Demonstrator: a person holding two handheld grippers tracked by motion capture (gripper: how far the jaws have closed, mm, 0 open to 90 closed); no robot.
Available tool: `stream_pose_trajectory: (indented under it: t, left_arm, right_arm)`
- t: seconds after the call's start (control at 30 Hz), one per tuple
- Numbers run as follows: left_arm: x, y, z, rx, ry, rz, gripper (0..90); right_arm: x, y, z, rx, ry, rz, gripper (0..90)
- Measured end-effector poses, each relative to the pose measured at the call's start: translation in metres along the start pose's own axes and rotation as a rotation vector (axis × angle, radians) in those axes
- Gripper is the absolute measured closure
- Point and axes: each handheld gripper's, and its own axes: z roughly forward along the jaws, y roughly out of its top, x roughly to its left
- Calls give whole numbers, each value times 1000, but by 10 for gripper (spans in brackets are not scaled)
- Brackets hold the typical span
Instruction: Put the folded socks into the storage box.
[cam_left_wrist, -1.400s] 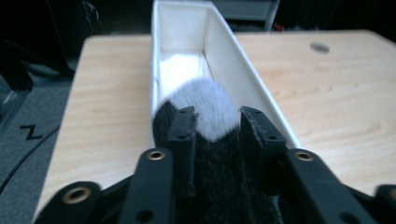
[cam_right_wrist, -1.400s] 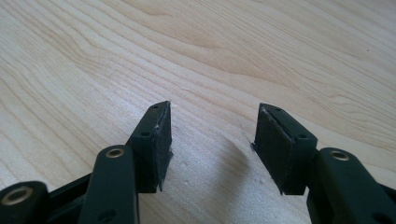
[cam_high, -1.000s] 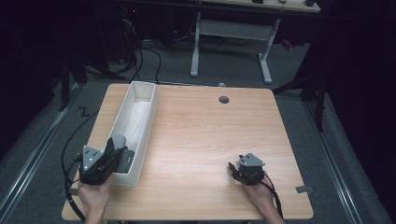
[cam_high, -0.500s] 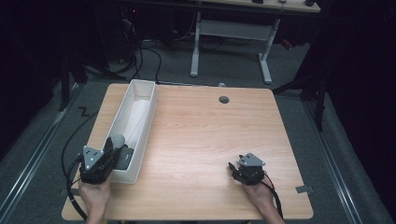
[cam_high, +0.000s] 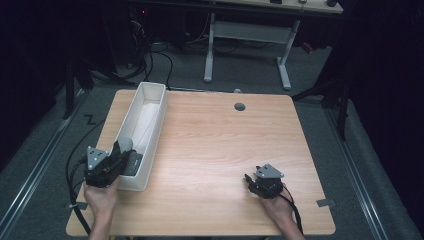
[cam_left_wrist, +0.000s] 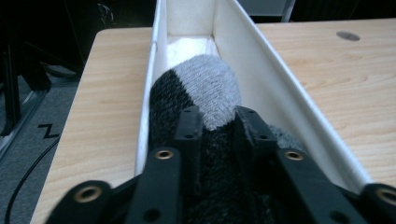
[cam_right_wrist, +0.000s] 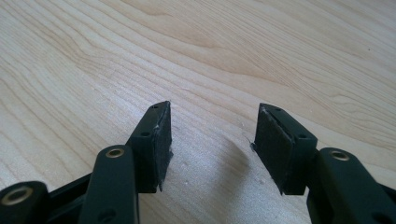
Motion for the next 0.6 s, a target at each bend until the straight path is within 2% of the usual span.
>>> stream_pose_trajectory:
  t: [0.1, 0.3, 0.4, 0.5, 0.6]
  left_arm:
    - [-4, 2, 0, 0, -4, 6, 614]
    - [-12, 10, -4, -38, -20, 11, 511]
    - [-22, 16, -8, -62, -53, 9, 470]
    - [-35, 17, -11, -61, -85, 36, 448]
    - [-49, 18, -14, -60, -127, 46, 430]
  right_arm:
    - [0, 0, 0, 0, 0, 7, 460]
    - [-2, 0, 0, 3, 11, 28, 447]
    - [-4, 0, 1, 6, 22, 38, 443]
    - [-6, 0, 1, 14, 36, 59, 434]
    - [-8, 0, 2, 18, 51, 82, 425]
